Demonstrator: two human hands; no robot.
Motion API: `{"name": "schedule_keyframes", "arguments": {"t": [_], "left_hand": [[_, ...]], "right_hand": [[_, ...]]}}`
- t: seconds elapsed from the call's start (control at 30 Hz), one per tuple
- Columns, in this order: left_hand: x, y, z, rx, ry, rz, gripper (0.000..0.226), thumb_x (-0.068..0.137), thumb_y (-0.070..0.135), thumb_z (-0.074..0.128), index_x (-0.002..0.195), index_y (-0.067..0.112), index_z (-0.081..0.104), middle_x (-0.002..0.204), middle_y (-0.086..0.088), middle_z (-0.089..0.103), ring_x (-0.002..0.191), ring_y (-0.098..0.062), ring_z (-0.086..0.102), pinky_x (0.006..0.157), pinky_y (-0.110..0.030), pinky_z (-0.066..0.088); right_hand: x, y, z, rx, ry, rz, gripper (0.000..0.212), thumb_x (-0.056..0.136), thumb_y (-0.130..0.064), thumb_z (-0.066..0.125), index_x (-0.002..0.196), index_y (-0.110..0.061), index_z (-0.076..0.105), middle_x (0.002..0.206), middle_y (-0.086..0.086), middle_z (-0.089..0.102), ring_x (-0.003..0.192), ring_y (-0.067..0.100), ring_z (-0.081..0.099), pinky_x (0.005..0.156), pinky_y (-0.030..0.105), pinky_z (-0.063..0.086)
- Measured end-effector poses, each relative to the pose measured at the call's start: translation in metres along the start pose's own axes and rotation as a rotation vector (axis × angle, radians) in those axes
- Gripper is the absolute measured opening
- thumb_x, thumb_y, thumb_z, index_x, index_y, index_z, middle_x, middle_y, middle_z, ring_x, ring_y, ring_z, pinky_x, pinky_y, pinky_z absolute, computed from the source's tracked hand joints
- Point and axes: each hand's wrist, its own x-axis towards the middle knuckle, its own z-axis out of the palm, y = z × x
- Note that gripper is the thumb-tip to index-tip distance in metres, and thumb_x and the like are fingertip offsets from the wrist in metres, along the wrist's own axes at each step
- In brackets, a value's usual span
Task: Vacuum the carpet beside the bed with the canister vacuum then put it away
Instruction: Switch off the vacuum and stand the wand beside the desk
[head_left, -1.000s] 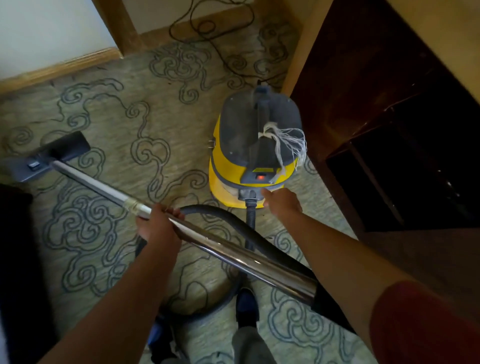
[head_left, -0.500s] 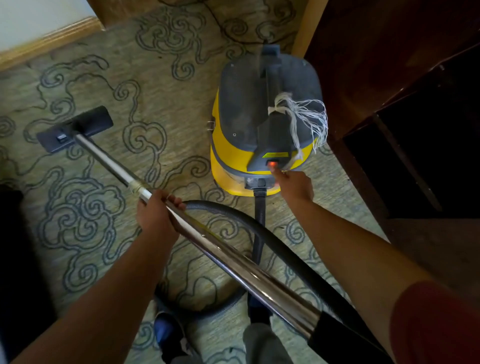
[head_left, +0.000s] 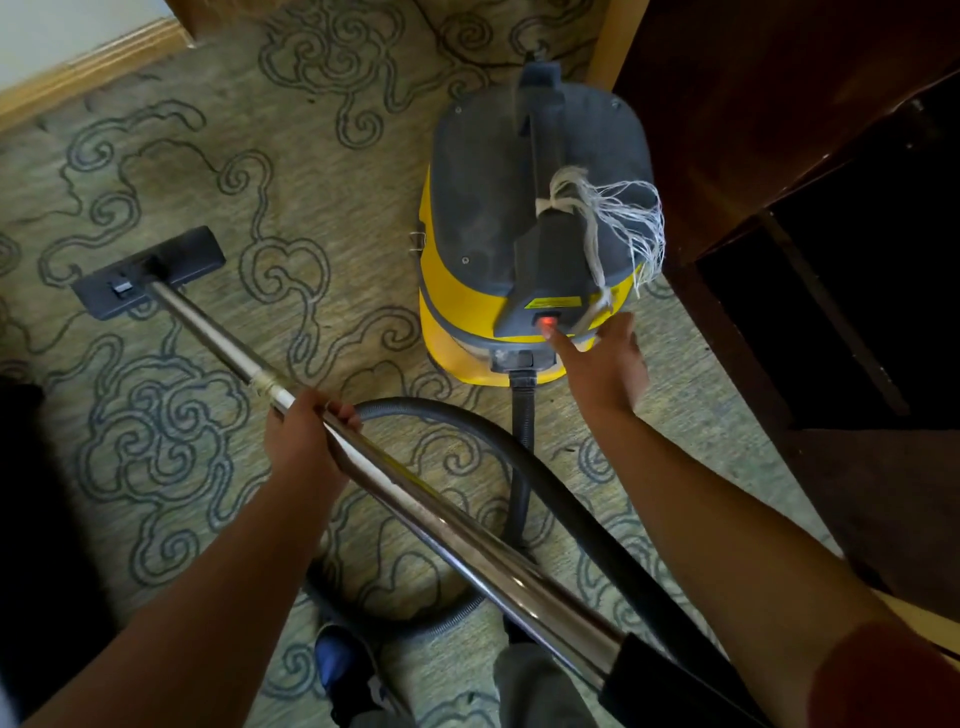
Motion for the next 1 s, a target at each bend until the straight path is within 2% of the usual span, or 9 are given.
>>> {"name": "schedule_keyframes", "arguments": {"t": [0.03, 0.1, 0.2, 0.3, 0.43, 0.6, 0.7, 0.8, 1.0], "left_hand": [[0.000, -0.001, -0.002, 0.005, 0.017, 0.009, 0.019, 0.092, -0.001, 0.046, 0.098, 0.015, 0.037, 0.067, -0.006, 0.042, 0.046, -0.016, 0.049, 0.045, -0.021, 0.043], [0.001, -0.003, -0.004, 0.011, 0.038, 0.026, 0.021, 0.091, -0.002, 0.047, 0.102, 0.014, 0.039, 0.066, -0.007, 0.043, 0.044, -0.017, 0.049, 0.046, -0.022, 0.044], [0.005, -0.004, -0.006, 0.020, 0.050, 0.020, 0.023, 0.091, -0.002, 0.048, 0.106, 0.014, 0.041, 0.066, -0.006, 0.044, 0.043, -0.016, 0.051, 0.046, -0.022, 0.045], [0.012, -0.003, -0.007, 0.016, 0.022, -0.021, 0.023, 0.091, 0.000, 0.049, 0.106, 0.014, 0.040, 0.067, -0.005, 0.045, 0.044, -0.016, 0.051, 0.046, -0.022, 0.046], [0.021, 0.001, -0.014, 0.020, -0.006, -0.060, 0.013, 0.091, 0.002, 0.047, 0.095, 0.013, 0.041, 0.069, -0.004, 0.045, 0.048, -0.016, 0.050, 0.045, -0.022, 0.045], [0.023, -0.004, -0.016, 0.054, -0.034, -0.047, 0.014, 0.091, 0.002, 0.045, 0.086, 0.013, 0.039, 0.066, -0.005, 0.044, 0.047, -0.017, 0.049, 0.045, -0.022, 0.047], [0.024, -0.010, -0.018, 0.066, -0.035, -0.055, 0.011, 0.090, 0.002, 0.047, 0.094, 0.011, 0.043, 0.067, -0.007, 0.045, 0.050, -0.018, 0.051, 0.048, -0.025, 0.047], [0.027, -0.016, -0.020, 0.090, -0.009, -0.059, 0.022, 0.090, 0.002, 0.048, 0.107, 0.013, 0.041, 0.067, -0.008, 0.046, 0.052, -0.019, 0.051, 0.053, -0.028, 0.045], [0.013, -0.019, -0.018, 0.139, 0.047, -0.044, 0.017, 0.090, 0.003, 0.050, 0.103, 0.010, 0.043, 0.067, -0.011, 0.048, 0.052, -0.021, 0.050, 0.051, -0.030, 0.044]], "right_hand": [[0.001, -0.001, -0.002, -0.032, 0.059, -0.042, 0.095, 0.066, -0.086, 0.064, 0.122, -0.010, 0.052, 0.120, 0.013, 0.063, 0.109, 0.037, 0.062, 0.081, 0.045, 0.049], [0.006, -0.005, -0.008, -0.159, 0.141, -0.111, 0.119, 0.064, -0.088, 0.063, 0.147, -0.008, 0.039, 0.147, 0.018, 0.048, 0.134, 0.037, 0.047, 0.104, 0.049, 0.041], [0.014, -0.012, -0.019, -0.250, 0.197, -0.254, 0.130, 0.063, -0.085, 0.065, 0.160, -0.012, 0.018, 0.165, 0.019, 0.022, 0.152, 0.036, 0.022, 0.120, 0.053, 0.026], [0.021, -0.017, -0.024, -0.330, 0.202, -0.446, 0.124, 0.067, -0.074, 0.072, 0.161, -0.017, 0.014, 0.167, 0.017, 0.015, 0.155, 0.035, 0.013, 0.123, 0.056, 0.019], [0.023, -0.019, -0.026, -0.424, 0.123, -0.610, 0.106, 0.081, -0.065, 0.066, 0.160, -0.011, 0.019, 0.166, 0.012, 0.022, 0.155, 0.033, 0.014, 0.122, 0.060, 0.017], [0.024, -0.020, -0.024, -0.424, 0.101, -0.628, 0.101, 0.085, -0.060, 0.066, 0.157, -0.002, 0.025, 0.164, 0.013, 0.028, 0.155, 0.029, 0.015, 0.123, 0.057, 0.015], [0.023, -0.020, -0.019, -0.379, 0.127, -0.617, 0.096, 0.085, -0.057, 0.067, 0.155, -0.002, 0.030, 0.163, 0.012, 0.032, 0.155, 0.029, 0.018, 0.123, 0.058, 0.016], [0.024, -0.018, -0.020, -0.387, 0.114, -0.627, 0.095, 0.086, -0.060, 0.064, 0.154, -0.003, 0.032, 0.163, 0.010, 0.032, 0.155, 0.028, 0.017, 0.123, 0.058, 0.015], [0.023, -0.027, -0.037, -0.433, 0.016, -0.609, 0.096, 0.086, -0.062, 0.065, 0.155, -0.005, 0.030, 0.165, 0.009, 0.025, 0.156, 0.026, 0.013, 0.123, 0.054, 0.014]]}}
